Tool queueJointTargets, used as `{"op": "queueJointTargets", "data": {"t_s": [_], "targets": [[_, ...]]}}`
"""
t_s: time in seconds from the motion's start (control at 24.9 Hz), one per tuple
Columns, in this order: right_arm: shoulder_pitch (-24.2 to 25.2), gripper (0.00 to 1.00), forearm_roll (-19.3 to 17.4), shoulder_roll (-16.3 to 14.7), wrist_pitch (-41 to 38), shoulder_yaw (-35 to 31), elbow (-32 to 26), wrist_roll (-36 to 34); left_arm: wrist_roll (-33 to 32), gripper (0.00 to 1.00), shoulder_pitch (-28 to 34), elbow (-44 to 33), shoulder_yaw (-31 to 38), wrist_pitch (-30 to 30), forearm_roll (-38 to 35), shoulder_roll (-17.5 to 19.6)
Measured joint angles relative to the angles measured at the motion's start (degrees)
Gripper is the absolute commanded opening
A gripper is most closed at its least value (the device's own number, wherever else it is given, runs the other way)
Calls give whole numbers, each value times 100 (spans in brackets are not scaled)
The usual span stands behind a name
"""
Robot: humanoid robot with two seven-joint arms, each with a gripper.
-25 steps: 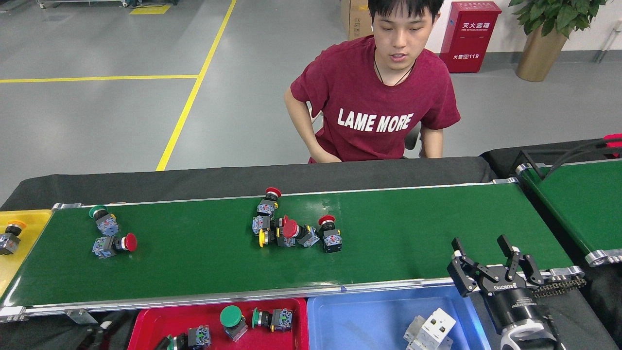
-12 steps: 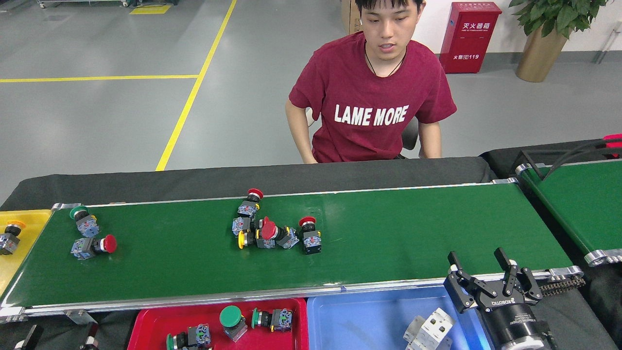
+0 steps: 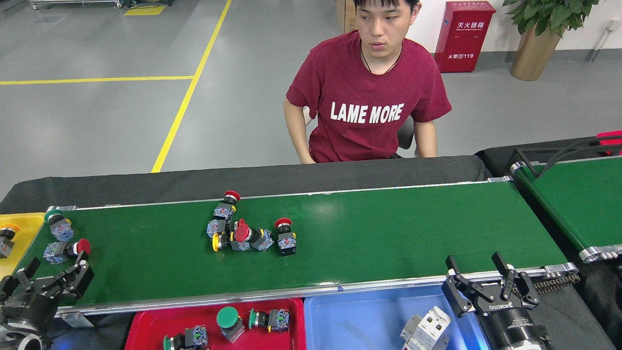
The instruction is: Pick switch part from conveyor to tray
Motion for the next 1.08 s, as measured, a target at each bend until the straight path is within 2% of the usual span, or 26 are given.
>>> {"op": "queueJointTargets", "data": {"t_s": [0.16,0.4,0.44,0.48,0.52,0.6,0.64,0.72,0.84,0.96,1.08], "targets": [[1,97,0,0,-7,2,-1,0,2,100,-460,807,-380,309,0,193],[-1,97,0,54,-28,114,-2,1,172,98,-1649,2572,-734,814,0,397],[-1,97,0,58,-33,163,-2,2,271,92,-1845,2824,-942,982,0,396],[-2,97,0,58,-33,193,-2,2,360,81,-1986,3012,-1126,1162,1,395],[-2,97,0,58,-33,209,-2,2,438,68,-2090,3165,-1306,1335,18,393],[-2,97,7,58,-31,217,-2,3,532,32,-2140,3273,-1507,1547,39,356],[-2,97,7,58,-31,219,-2,2,571,20,-2140,3284,-1534,1612,50,338],[-4,97,8,79,-26,221,-1,2,607,11,-2142,3293,-1570,1658,59,330],[-5,97,8,79,-20,223,0,2,687,6,-2142,3297,-1602,1702,60,310],[-3,97,8,79,-17,223,0,2,943,5,-2125,3233,-1707,1608,57,228],[12,97,8,79,-3,223,-1,3,1062,5,-1583,2278,-1768,944,61,198]]}}
